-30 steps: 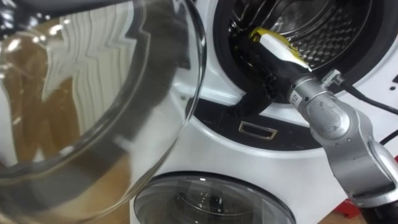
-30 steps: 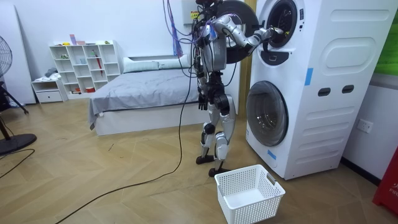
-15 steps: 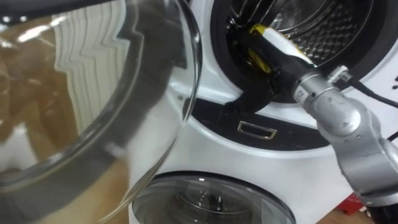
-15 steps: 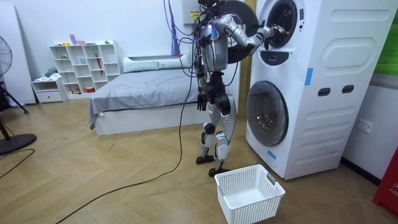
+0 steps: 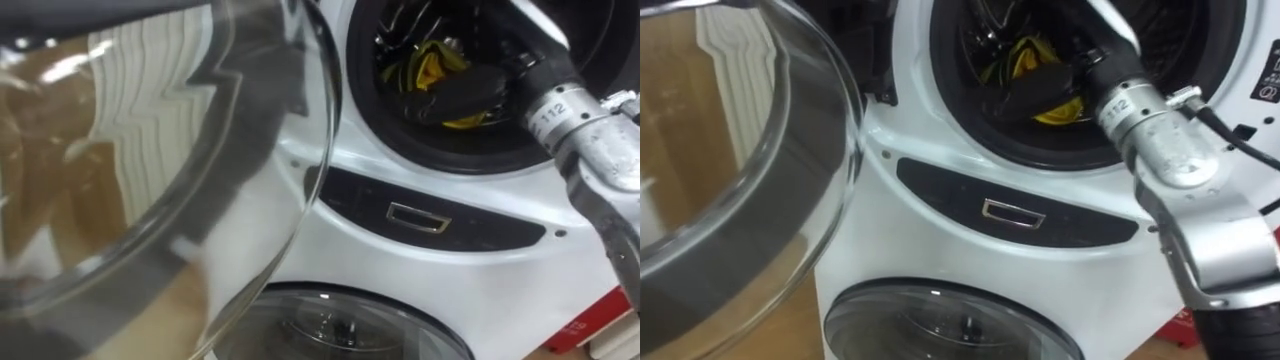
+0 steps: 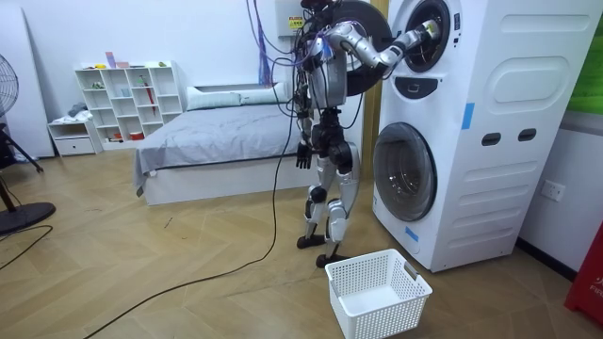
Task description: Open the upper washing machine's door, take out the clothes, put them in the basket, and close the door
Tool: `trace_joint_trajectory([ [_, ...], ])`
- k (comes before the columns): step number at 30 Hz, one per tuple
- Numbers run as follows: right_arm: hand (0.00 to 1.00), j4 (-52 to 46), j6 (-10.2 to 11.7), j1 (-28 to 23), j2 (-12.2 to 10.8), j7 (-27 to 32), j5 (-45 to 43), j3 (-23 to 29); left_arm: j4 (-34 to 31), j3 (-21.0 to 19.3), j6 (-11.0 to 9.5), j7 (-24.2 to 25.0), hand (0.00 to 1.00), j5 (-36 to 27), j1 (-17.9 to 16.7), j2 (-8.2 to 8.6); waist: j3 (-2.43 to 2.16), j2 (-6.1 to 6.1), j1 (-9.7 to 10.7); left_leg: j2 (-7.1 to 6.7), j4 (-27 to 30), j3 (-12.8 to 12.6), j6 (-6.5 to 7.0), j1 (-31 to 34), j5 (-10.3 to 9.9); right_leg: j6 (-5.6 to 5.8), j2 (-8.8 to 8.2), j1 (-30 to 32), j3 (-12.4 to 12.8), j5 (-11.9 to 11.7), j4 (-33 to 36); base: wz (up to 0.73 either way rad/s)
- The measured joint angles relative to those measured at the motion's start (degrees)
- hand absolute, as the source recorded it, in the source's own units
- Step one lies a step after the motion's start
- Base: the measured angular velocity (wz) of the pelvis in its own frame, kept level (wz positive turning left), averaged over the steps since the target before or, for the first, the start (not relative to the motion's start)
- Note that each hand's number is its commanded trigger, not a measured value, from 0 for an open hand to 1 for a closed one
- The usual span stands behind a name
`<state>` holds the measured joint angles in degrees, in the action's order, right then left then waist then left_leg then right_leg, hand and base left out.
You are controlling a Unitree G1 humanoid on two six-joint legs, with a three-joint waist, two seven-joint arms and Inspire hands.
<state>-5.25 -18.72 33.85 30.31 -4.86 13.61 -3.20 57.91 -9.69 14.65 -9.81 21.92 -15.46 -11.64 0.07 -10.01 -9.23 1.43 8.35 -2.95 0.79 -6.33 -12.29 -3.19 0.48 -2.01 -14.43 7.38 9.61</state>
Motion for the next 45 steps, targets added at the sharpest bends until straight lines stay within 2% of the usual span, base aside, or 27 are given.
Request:
trace_joint_trajectory([
  [6,0.00,0.01,0.52,0.00,2.88,0.21,2.49,0.92,0.00,-3.40,-0.09,0.14,0.00,0.11,0.11,0.37,-0.04,0.06,1.23,0.16,0.03,0.36,0.05,0.07,-0.10,0.01,0.10,0.10,-0.54,0.00,0.00,0.03],
  [12,0.00,0.55,0.65,0.01,4.94,2.38,2.16,3.44,-0.52,-3.68,-0.02,0.00,0.00,0.18,0.09,0.38,-0.39,0.84,1.89,0.59,0.24,0.31,0.14,0.70,-0.33,0.02,0.09,0.60,-0.63,0.00,0.06,0.00],
  [13,0.00,0.79,0.69,0.06,5.02,2.37,2.03,3.46,-0.62,-3.69,-0.02,-0.12,0.00,0.19,0.10,0.37,-0.50,0.96,1.99,0.59,0.25,0.31,0.14,0.69,-0.33,0.02,0.09,0.58,-0.66,0.00,0.08,0.00],
  [19,0.00,3.19,1.67,0.59,5.01,2.13,0.98,3.26,-1.10,-3.54,0.35,-0.83,0.00,0.18,-0.06,0.40,-0.46,1.22,1.74,0.56,0.49,0.35,0.14,0.66,-0.32,0.02,0.00,0.45,-0.71,0.00,0.17,0.01],
  [24,0.00,7.68,1.69,1.00,5.01,-1.78,-1.05,1.95,-3.08,-3.49,1.59,-0.77,0.00,0.09,-0.68,0.39,-0.53,1.04,1.52,0.47,0.73,0.69,0.14,0.66,-0.33,0.03,-0.18,0.19,-0.99,0.00,0.19,0.02],
  [27,0.00,9.48,1.50,1.02,5.02,-5.34,-6.34,0.82,-3.63,-3.48,2.50,-0.69,0.00,0.14,-0.26,0.47,-0.50,1.05,1.20,0.46,0.55,0.66,0.13,0.74,-0.37,0.04,-0.21,0.18,-1.16,0.01,0.17,0.00],
  [30,0.00,11.33,1.07,1.15,5.01,-8.49,-12.30,-0.25,-4.96,-3.50,3.80,-0.24,0.00,0.19,-0.25,0.75,-0.70,0.73,0.82,0.40,0.52,0.67,0.13,0.70,-0.37,0.04,-0.24,0.15,-1.21,0.02,0.12,0.00],
  [33,0.00,14.83,0.92,2.61,5.01,-10.93,-17.58,-2.28,-4.98,-3.23,4.18,0.78,0.00,0.10,-0.20,0.74,-0.64,0.41,0.17,-0.02,1.08,0.92,0.17,0.61,-0.35,0.05,-0.32,-0.07,-1.50,0.01,0.19,0.00],
  [36,0.00,18.64,0.40,4.75,5.01,-13.03,-19.02,-2.90,-4.92,-3.04,4.20,0.83,0.00,-0.02,0.00,0.72,-0.41,-0.04,-0.45,-0.04,1.17,1.21,0.18,0.57,-0.35,0.06,-0.32,-0.18,-1.37,0.01,0.20,0.00],
  [38,0.00,21.14,0.30,5.93,5.01,-14.18,-19.02,-3.00,-4.86,-3.10,4.27,0.83,0.00,-0.20,0.11,0.68,-0.23,-0.22,-0.60,0.01,0.96,1.23,0.17,0.37,-0.35,0.06,-0.29,-0.50,-1.44,0.01,0.17,0.02],
  [40,0.00,23.55,0.26,7.14,5.01,-14.72,-19.79,-4.33,-4.31,-3.05,4.31,0.84,0.00,-1.17,0.32,0.43,0.14,-0.41,-0.94,0.02,0.79,1.26,0.11,-0.19,-0.40,0.05,-0.26,-1.01,-1.48,0.02,0.13,0.00],
  [45,0.00,25.43,-0.12,7.89,5.01,-15.23,-20.39,-4.54,-3.13,-3.05,4.99,1.38,0.00,-1.70,1.41,-0.02,0.22,-0.67,-2.06,-0.13,1.03,1.17,0.12,-0.24,-0.39,0.06,-0.35,-1.09,-1.42,0.03,0.01,-0.03],
])
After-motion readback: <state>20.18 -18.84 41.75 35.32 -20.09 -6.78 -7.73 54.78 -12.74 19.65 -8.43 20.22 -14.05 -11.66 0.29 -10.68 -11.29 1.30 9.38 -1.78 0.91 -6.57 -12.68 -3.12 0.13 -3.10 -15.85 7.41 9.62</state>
